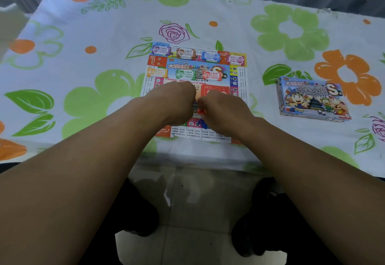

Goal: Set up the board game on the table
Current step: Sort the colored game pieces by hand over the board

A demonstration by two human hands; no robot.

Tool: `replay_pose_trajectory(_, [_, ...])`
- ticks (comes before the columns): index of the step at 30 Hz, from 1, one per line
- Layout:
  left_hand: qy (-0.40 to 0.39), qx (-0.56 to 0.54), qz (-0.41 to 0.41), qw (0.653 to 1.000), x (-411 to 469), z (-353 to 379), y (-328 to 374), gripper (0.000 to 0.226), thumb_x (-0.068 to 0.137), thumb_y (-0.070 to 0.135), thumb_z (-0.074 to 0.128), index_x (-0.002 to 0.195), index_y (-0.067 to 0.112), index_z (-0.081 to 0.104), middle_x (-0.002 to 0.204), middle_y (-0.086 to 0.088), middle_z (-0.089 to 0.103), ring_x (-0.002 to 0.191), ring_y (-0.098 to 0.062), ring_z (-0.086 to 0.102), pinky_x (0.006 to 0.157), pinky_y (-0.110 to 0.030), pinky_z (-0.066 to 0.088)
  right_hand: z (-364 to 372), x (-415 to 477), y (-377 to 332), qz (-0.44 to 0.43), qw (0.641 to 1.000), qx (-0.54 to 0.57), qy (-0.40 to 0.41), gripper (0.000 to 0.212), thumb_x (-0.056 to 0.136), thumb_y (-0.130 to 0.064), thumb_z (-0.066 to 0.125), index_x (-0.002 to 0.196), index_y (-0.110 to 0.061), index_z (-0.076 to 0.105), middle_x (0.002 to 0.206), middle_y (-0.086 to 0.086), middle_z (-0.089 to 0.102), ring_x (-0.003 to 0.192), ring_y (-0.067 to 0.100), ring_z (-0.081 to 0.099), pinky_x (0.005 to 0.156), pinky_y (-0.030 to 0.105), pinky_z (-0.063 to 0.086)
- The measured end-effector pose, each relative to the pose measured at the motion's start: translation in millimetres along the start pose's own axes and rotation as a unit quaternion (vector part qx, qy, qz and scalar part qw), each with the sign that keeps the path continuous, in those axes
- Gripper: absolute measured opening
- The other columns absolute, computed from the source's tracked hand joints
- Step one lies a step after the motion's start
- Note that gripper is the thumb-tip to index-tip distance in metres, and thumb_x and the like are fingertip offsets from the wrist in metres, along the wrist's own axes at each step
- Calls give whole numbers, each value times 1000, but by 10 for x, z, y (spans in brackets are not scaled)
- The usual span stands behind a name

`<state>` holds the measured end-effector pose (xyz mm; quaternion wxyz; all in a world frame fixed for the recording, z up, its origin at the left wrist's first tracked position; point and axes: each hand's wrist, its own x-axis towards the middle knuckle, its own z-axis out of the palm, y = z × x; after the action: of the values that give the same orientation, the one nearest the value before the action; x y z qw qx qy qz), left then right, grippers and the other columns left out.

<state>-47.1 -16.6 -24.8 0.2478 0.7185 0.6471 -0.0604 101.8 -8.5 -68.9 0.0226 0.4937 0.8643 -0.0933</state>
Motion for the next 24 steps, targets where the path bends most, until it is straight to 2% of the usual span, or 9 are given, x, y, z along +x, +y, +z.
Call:
replay_pose_trajectory(9, [-3,4,4,1000,34,31,2,32,91,8,58,122,16,59,112,-6,64,94,-24,61,79,-36,54,40,15,-12,-7,1000,2,1,31,96,-24,64,125,-16,60,117,8,67,92,28,68,77,36,55])
replay_pose_trajectory(14, [-9,17,7,1000,38,50,3,21,91,7,55,110,14,58,100,-6,62,84,-23,59,67,-33,47,66,44,-10,-19,1000,10,14,28,97,-20,59,125,-16,62,108,9,65,77,23,55,65,31,43])
replay_pose_trajectory(15, [-9,20,6,1000,33,51,4,19,91,7,55,108,14,58,99,-6,62,83,-23,59,66,-33,47,72,48,-13,-20,1000,11,16,29,97,-20,59,126,-16,62,108,10,64,78,23,56,65,31,46])
replay_pose_trajectory(18, [-11,23,3,1000,26,45,8,24,91,7,56,113,14,61,99,-5,64,84,-23,61,69,-34,52,72,50,-10,-16,999,35,18,28,97,-17,61,124,-16,64,110,10,67,87,27,65,74,35,55])
replay_pose_trajectory(22, [-9,24,8,1000,26,42,26,28,91,10,58,119,16,61,98,-4,62,84,-23,60,74,-36,54,-54,44,77,10,995,87,52,13,95,-15,59,106,-14,66,101,8,69,86,26,64,71,33,50])
replay_pose_trajectory(24, [-14,23,9,1000,21,34,61,28,93,11,58,120,16,60,104,-5,62,89,-24,59,76,-35,53,-164,7,163,31,990,118,66,13,94,-17,60,105,-15,67,102,7,70,91,27,64,77,38,52])
